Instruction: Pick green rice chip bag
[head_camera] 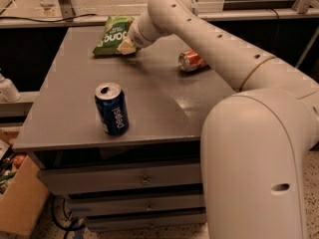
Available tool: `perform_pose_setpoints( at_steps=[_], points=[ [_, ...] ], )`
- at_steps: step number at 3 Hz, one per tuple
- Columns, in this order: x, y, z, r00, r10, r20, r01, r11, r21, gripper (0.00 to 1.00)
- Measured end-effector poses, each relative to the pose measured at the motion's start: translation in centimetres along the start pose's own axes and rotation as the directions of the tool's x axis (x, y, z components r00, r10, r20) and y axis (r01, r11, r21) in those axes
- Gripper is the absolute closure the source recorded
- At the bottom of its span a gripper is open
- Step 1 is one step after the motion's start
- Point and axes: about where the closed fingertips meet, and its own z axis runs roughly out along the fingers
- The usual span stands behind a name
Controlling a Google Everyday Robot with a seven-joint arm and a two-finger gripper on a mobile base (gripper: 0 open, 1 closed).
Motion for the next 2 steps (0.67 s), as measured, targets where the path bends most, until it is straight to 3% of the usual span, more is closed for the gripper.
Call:
perform_pose_setpoints(
  at_steps=[1, 2],
  points=[
    [-0.4, -0.07, -0.62, 1.0, -0.007, 0.008, 0.007, 0.9999, 0.012, 0.87],
    [-1.12, 0.0, -1.25, 0.999, -0.016, 0.028, 0.016, 0.9997, 0.019, 1.0]
  ],
)
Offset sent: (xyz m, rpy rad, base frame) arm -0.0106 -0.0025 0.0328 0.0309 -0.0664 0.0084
